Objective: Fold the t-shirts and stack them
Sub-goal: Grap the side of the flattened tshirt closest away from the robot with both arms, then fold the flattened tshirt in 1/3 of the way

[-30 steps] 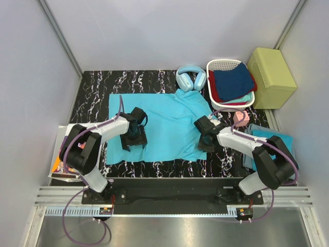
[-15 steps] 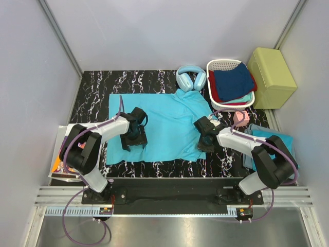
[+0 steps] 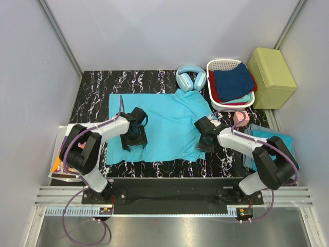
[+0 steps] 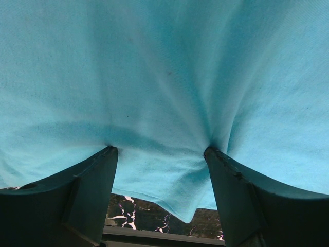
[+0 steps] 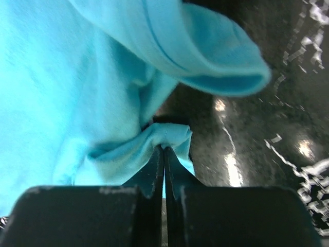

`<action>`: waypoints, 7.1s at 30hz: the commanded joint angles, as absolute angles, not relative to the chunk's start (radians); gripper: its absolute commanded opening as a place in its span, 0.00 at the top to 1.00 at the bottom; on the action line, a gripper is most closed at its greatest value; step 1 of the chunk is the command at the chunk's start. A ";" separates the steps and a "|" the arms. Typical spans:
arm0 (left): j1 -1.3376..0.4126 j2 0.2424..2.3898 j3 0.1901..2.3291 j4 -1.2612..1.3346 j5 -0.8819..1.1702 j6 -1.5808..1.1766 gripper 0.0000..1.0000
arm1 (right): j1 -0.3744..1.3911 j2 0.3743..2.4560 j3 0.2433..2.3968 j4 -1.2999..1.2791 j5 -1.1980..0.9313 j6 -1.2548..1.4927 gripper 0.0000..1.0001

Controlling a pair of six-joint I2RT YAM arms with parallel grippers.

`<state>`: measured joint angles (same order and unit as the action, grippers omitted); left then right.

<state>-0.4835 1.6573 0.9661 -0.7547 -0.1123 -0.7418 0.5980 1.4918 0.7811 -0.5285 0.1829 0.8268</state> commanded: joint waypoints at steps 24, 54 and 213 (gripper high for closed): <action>-0.495 1.549 0.947 -0.811 -0.144 -0.784 0.26 | 0.609 1.213 0.854 -0.830 0.299 0.764 1.00; -0.178 1.354 0.657 -0.798 -0.092 -0.874 0.29 | 0.607 1.184 0.845 -0.811 0.284 0.747 1.00; -0.060 1.707 1.255 -0.881 -0.247 -0.739 0.98 | 0.387 1.723 1.295 -0.729 0.472 0.723 1.00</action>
<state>-0.0410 1.7985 1.2152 -0.8814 -0.1394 -0.7616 0.4038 1.7592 1.2587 -0.7422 0.4244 0.7330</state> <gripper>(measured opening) 0.033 0.010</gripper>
